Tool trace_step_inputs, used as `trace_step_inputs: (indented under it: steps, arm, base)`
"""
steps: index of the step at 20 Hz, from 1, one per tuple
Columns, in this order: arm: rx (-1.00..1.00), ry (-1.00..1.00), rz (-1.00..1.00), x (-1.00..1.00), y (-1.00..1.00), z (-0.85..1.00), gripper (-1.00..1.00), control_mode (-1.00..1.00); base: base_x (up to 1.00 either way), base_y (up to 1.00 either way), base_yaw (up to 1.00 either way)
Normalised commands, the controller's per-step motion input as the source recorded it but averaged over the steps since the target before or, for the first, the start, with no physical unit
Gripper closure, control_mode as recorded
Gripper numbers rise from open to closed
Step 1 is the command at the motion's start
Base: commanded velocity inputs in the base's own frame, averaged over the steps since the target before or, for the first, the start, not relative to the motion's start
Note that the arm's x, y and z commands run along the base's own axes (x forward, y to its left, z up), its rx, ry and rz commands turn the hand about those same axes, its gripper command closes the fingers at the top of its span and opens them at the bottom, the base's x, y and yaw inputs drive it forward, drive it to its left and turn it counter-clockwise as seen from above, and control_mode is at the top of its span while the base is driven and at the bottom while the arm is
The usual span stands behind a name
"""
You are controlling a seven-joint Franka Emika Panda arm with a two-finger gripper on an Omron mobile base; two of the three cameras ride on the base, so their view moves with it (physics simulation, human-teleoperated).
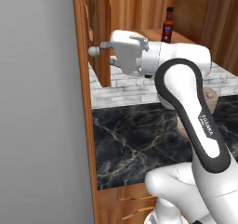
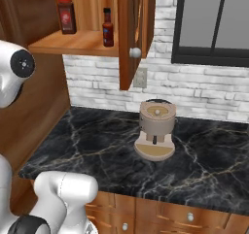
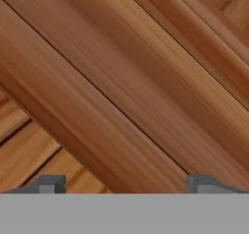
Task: The dining table condiment station is running low on condiment bottle. Refill the condiment station by opening the cabinet and taking the condiment bottle from the cabinet and placing it on the dining table.
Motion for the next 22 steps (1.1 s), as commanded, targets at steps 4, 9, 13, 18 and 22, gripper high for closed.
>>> trace_step_inputs:
  steps: [4,9,13,18,22]
  arm:
    - [-0.13,0.08,0.02,0.03,0.04,-0.20,-1.00,-1.00]
    - [-0.09,-0.04,-0.05,-0.01,-0.52,-0.11,-1.00,-1.00]
    - [-0.13,-0.11,-0.24,-0.40,-1.00,0.03,-1.00,-1.00]
    - [-0.24,-0.04,-0.39,-0.29,-1.00,0.01,-1.00,-1.00]
    - [-0.31,0.00,-0.45,-0.10,-1.00,0.00,-1.00,-1.00]
  base:
    - [0.00,0.00,0.00]
    - [0.00,0.00,0.00]
    - [0.00,0.00,0.00]
    - [0.00,0.00,0.00]
    - [0.00,0.00,0.00]
